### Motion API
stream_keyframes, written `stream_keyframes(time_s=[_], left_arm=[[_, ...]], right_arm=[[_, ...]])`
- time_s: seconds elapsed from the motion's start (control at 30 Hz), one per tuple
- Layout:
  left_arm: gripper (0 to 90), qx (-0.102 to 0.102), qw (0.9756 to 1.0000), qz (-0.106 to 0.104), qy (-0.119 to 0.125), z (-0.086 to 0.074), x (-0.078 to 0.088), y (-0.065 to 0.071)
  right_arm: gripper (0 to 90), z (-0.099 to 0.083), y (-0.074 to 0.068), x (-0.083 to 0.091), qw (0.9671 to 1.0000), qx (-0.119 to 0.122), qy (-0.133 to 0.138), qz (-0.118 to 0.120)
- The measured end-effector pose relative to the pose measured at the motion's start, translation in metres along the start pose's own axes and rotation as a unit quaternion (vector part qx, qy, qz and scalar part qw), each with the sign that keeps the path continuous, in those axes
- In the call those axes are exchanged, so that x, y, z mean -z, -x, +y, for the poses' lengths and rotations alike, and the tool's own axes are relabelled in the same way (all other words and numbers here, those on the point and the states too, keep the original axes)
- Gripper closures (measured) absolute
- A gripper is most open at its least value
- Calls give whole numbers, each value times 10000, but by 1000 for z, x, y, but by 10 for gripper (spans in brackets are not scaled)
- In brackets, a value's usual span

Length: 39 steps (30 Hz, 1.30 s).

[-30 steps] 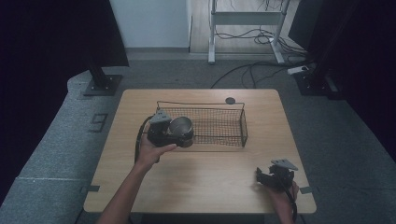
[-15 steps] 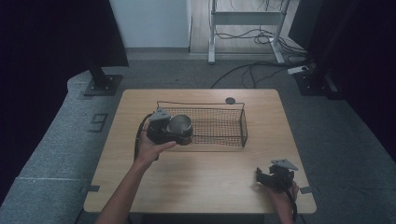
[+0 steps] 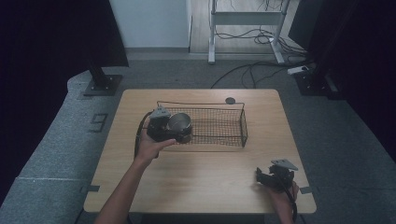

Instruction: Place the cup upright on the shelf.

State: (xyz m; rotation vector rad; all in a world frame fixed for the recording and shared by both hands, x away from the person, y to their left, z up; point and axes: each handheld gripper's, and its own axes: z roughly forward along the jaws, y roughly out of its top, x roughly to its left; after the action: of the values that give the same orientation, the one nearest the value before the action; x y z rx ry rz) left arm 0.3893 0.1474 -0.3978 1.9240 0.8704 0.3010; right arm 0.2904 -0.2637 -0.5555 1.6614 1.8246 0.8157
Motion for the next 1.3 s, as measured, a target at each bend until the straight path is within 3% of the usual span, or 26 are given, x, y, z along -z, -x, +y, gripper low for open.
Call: stream_keyframes(time_s=[0.6, 1.3], left_arm=[[148, -85, 9998, 132, -82, 9, -11, -7], [148, 203, 9993, 285, -126, 4, -28, -39]], right_arm=[[128, 0, 0, 0, 10000, 0, 12, 4], [128, 0, 0, 0, 10000, -4, 6, 5]])
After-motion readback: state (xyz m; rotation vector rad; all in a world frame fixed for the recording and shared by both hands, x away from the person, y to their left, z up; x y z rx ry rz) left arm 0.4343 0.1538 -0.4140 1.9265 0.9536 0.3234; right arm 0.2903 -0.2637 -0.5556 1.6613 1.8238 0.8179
